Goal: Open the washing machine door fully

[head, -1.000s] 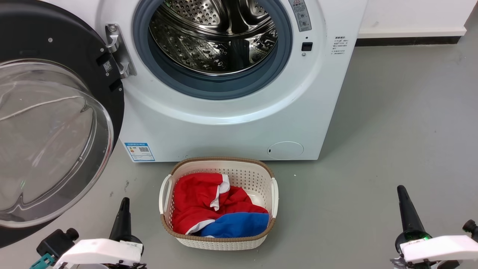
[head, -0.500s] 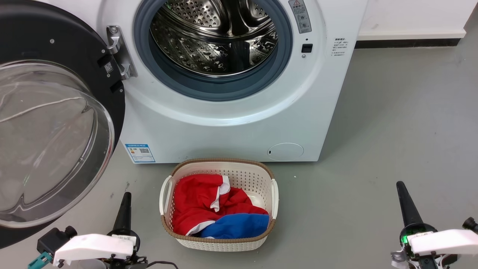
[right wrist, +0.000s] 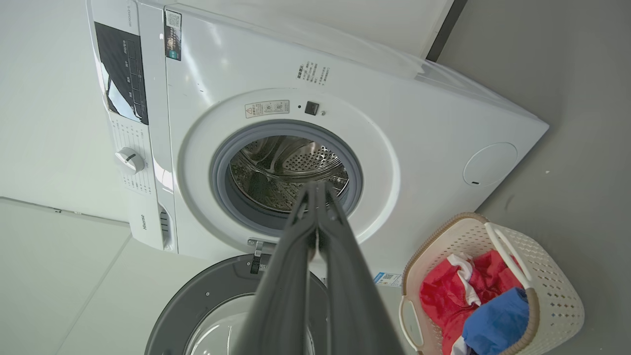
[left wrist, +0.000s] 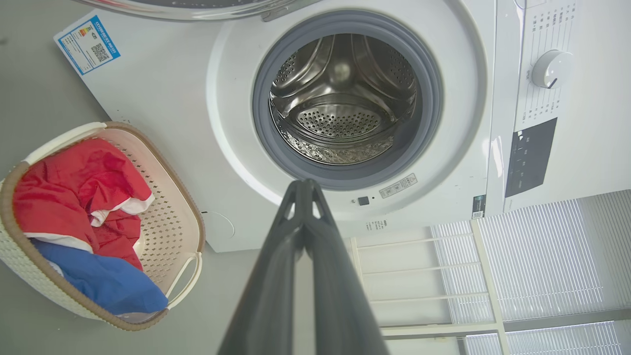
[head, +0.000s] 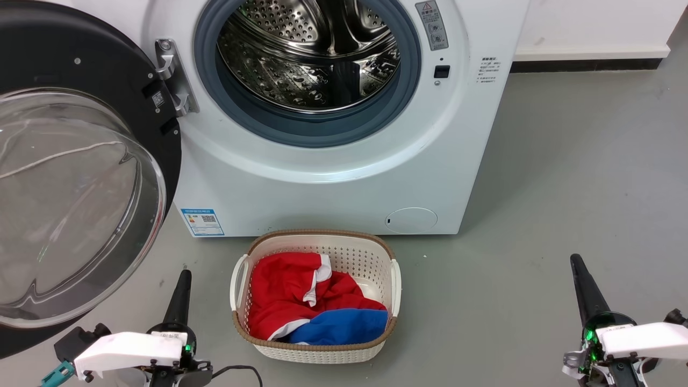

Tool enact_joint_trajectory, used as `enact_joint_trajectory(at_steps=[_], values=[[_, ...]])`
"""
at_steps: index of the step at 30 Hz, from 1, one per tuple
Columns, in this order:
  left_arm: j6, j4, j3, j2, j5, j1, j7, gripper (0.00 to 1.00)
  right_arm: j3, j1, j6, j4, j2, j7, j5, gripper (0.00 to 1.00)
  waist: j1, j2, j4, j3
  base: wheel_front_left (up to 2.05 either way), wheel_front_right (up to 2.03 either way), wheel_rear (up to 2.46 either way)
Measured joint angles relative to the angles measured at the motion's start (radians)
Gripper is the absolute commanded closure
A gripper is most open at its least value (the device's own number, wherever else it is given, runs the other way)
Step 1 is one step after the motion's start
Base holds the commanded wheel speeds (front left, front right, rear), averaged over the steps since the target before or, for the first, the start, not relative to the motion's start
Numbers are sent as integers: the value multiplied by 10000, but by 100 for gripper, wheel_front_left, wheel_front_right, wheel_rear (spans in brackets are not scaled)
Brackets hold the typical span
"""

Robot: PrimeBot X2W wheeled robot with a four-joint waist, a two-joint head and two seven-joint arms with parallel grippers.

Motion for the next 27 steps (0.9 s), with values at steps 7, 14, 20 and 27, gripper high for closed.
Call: enact_joint_trajectory(at_steps=[7,14,20,27], values=[[-29,36,23,2,-619,-76,148,100,-42,-125,0,94,2,180,587,100,0,0,4,-28,0,0,0],[-44,75,46,2,-1206,-160,280,100,-82,-237,0,186,4,341,1135,100,0,0,8,-55,0,0,0],[-92,109,59,4,-1678,-228,414,100,-123,-341,0,265,8,449,1595,100,0,0,12,-79,0,0,0],[-117,138,77,4,-2213,-301,529,100,-169,-443,0,347,12,610,2090,100,-1,0,16,-106,0,0,0]])
